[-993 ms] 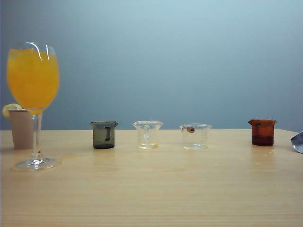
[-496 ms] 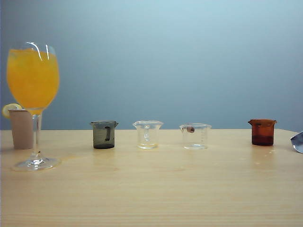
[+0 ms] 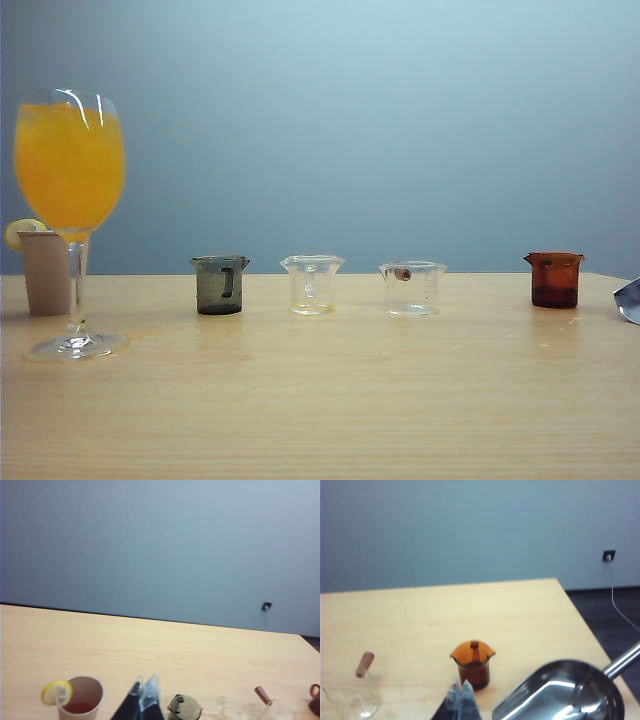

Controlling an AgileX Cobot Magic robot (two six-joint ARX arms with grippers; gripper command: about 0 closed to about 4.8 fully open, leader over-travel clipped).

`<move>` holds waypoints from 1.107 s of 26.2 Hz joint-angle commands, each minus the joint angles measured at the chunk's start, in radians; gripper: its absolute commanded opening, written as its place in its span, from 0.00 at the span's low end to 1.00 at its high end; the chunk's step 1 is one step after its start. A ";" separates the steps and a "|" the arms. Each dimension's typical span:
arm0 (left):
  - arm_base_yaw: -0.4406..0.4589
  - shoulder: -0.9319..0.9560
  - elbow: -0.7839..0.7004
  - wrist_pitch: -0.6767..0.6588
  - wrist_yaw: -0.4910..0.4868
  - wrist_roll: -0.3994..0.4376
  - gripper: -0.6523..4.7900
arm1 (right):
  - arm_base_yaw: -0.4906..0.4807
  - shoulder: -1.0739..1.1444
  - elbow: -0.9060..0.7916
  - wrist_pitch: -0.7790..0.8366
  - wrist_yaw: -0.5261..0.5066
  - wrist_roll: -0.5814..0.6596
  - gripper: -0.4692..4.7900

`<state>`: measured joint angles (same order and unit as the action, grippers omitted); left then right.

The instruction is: Pick up the fourth measuring cup from the left, pour the grenadine inside into the goblet, and finally put the measuring cup back in its original place.

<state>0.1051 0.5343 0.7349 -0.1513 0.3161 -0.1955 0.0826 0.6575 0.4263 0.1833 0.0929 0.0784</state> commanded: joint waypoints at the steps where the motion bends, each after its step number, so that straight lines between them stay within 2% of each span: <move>1: -0.069 0.113 0.146 -0.087 0.018 0.041 0.11 | 0.000 0.079 0.003 0.063 -0.010 0.007 0.08; 2: -0.092 0.135 0.174 -0.101 0.016 0.068 0.11 | 0.000 0.102 0.003 0.084 -0.010 0.007 0.08; 3: -0.156 0.179 0.222 -0.120 -0.010 0.109 0.11 | 0.000 0.143 0.003 0.122 -0.010 0.008 0.08; 4: -0.190 0.195 0.240 -0.125 -0.030 0.118 0.11 | 0.000 0.169 0.003 0.144 -0.011 0.009 0.08; 5: -0.269 0.227 0.267 -0.126 -0.084 0.117 0.11 | 0.000 0.216 0.003 0.182 -0.023 0.009 0.08; 7: -0.339 0.255 0.286 -0.130 -0.130 0.124 0.11 | 0.000 0.267 0.005 0.208 -0.028 0.009 0.08; 9: -0.409 0.298 0.309 -0.149 -0.135 0.186 0.11 | 0.000 0.355 0.005 0.264 -0.028 0.009 0.08; 12: -0.475 0.390 0.361 -0.226 -0.110 0.181 0.11 | 0.000 0.505 0.005 0.407 -0.028 0.009 0.08; 17: -0.552 0.480 0.368 -0.206 -0.110 0.246 0.11 | 0.000 0.758 0.034 0.618 -0.014 0.007 0.08; 20: -0.565 0.521 0.368 -0.196 -0.109 0.252 0.11 | 0.000 0.925 0.079 0.716 0.002 0.007 0.08; 25: -0.565 0.589 0.368 -0.139 -0.042 0.248 0.11 | 0.000 1.116 0.150 0.833 0.003 -0.008 0.08; 29: -0.565 0.638 0.368 -0.100 -0.043 0.248 0.11 | -0.001 1.189 0.196 0.840 0.029 -0.008 0.08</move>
<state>-0.4583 1.1706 1.0969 -0.2829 0.2676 0.0525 0.0822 1.8458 0.6155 0.9977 0.1127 0.0719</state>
